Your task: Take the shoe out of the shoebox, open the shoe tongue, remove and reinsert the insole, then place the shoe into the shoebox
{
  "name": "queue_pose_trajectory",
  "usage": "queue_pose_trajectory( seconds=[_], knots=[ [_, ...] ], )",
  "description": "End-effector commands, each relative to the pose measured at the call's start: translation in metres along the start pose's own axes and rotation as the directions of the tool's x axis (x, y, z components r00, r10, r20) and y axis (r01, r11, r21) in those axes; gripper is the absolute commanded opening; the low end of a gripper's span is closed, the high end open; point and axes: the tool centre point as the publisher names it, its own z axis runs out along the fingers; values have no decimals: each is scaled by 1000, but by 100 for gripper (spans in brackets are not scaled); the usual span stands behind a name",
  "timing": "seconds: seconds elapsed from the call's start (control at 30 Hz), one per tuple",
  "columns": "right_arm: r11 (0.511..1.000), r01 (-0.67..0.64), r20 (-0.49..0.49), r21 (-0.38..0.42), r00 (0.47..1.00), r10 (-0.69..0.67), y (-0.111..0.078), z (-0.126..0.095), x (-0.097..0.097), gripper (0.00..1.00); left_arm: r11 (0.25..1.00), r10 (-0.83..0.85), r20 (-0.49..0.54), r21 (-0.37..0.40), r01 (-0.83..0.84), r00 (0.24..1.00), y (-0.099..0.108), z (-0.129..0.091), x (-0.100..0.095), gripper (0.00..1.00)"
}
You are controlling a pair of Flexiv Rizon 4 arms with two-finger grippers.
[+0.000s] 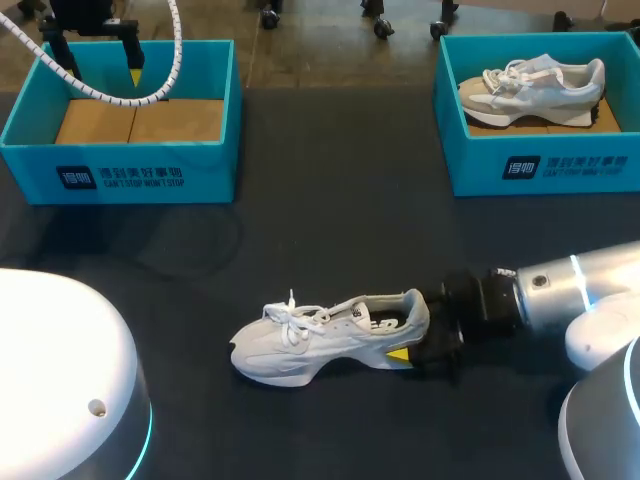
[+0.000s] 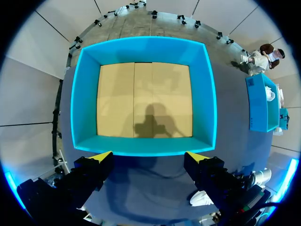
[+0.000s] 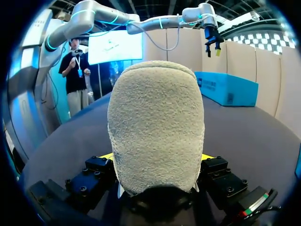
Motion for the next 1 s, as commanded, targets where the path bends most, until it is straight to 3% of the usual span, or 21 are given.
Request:
queue_pose_trajectory(
  seconds=[0.03,0.47,0.77,0.87,1.0],
  knots=[
    [1000,-5,16,0,1000,5,1,3,-1,0,1000,0,0,0,0,1000,0,0,0,100],
    [1000,-5,16,0,1000,5,1,3,-1,0,1000,0,0,0,0,1000,0,0,0,100],
    [1000,-5,16,0,1000,5,1,3,-1,0,996,-17,8,86,16,1000,77,-6,44,100],
    [1000,-5,16,0,1000,5,1,3,-1,0,998,-24,-25,60,25,999,96,-14,57,100],
    [1000,-5,16,0,1000,5,1,3,-1,0,995,-26,-32,91,29,999,130,-24,79,100]
  ],
)
